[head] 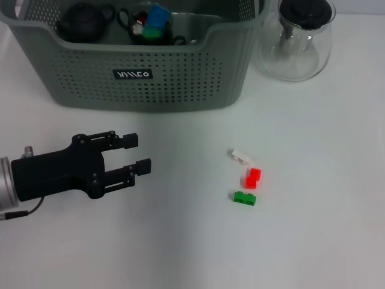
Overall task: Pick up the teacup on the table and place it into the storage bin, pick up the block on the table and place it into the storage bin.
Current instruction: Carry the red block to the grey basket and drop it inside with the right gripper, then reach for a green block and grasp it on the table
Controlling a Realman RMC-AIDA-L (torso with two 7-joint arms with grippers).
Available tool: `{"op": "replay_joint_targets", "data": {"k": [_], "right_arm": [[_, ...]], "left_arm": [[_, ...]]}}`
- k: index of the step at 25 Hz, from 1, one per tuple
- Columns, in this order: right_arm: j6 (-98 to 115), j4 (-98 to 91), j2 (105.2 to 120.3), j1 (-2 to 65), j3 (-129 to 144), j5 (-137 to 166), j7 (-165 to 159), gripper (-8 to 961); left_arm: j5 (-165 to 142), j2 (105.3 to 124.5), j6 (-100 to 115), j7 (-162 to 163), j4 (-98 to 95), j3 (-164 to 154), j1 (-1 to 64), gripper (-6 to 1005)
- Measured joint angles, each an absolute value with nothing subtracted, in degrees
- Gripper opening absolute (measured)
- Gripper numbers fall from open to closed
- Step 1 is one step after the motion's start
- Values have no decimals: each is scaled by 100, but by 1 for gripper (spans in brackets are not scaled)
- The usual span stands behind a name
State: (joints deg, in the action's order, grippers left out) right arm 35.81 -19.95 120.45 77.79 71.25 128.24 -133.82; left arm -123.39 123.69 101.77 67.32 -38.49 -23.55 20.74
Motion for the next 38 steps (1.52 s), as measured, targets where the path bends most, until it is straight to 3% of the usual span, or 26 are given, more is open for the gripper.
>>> {"op": "replay_joint_targets", "data": {"k": [11, 14, 15, 16, 18, 22, 29, 33, 38], "right_arm": [[3760, -2299, 12016, 7665, 7106, 12817, -13386, 301], [3990, -2819, 12019, 7392, 7058, 12754, -13370, 493], [4084, -3073, 12022, 7261, 7032, 12681, -13343, 502], [4356, -3807, 12035, 6818, 7016, 12305, -13150, 511], [4505, -4151, 12039, 6570, 7025, 12035, -12998, 528], [5603, -5791, 12017, 5075, 7031, 10112, -11602, 536], [8304, -7525, 11869, 2889, 6578, 9553, -10286, 533], [9632, -8238, 11864, 2381, 6150, 10741, -10440, 531], [10734, -8530, 11882, 2574, 5727, 11942, -11152, 525]], "left_arm": [[-12339, 12375, 10177, 6732, -3850, -2338, 2053, 622], [-12340, 12375, 10183, 6732, -3850, -2294, 2049, 623], [-12340, 12375, 10186, 6732, -3850, -2280, 2048, 623], [-12337, 12376, 10207, 6732, -3849, -2277, 2048, 623], [-12335, 12375, 10216, 6732, -3850, -2274, 2047, 623], [-12315, 12374, 10235, 6732, -3849, -2276, 2057, 623], [-12264, 12345, 10201, 6733, -3849, -2276, 2084, 624], [-12262, 12333, 10172, 6739, -3849, -2275, 2099, 624], [-12260, 12330, 10163, 6749, -3850, -2232, 2104, 624]]}}
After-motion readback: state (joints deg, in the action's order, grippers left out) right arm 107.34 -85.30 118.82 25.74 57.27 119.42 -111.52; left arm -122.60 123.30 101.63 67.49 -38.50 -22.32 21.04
